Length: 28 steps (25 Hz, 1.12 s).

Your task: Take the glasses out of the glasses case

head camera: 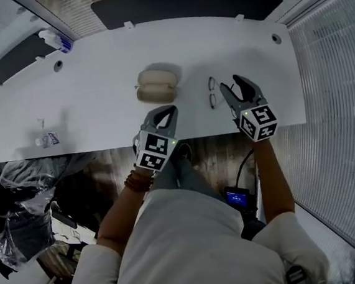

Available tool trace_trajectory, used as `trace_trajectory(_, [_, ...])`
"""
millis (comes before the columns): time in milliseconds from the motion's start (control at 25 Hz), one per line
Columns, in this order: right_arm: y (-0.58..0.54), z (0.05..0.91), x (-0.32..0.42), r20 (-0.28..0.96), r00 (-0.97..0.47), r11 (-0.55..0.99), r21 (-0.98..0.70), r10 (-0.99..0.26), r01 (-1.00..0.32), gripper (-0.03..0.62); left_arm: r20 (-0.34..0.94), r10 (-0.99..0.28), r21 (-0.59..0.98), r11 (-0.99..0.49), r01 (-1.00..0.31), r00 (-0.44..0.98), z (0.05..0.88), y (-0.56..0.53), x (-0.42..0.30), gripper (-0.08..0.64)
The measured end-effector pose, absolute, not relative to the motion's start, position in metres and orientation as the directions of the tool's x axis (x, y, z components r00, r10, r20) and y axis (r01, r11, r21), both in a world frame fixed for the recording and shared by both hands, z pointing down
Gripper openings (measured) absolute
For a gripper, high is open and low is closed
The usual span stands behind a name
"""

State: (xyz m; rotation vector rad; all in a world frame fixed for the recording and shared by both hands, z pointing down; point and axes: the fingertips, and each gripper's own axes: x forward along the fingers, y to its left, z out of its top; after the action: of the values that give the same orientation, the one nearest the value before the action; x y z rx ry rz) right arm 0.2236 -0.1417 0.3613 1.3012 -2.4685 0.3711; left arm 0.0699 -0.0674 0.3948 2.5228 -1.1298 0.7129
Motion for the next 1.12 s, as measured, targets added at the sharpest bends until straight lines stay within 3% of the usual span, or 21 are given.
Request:
trace_trajectory(640, [-0.083,0.234,0.164,0.17,-0.594,0.598,-0.032,-0.786,-0.801,0.004,0.336,-0.719,0.154,-0.595,-0.789,0.608,0.268,-0.041,0.048,0.003])
trace_trajectory(1120, [-0.045,0.174,0.114,0.071,-0.678,0.673,-0.087,-0.732,-0.735,0.002,0.197,-0.728,0.19,-0.628,-0.754,0.656,0.207,-0.029,0.042,0.003])
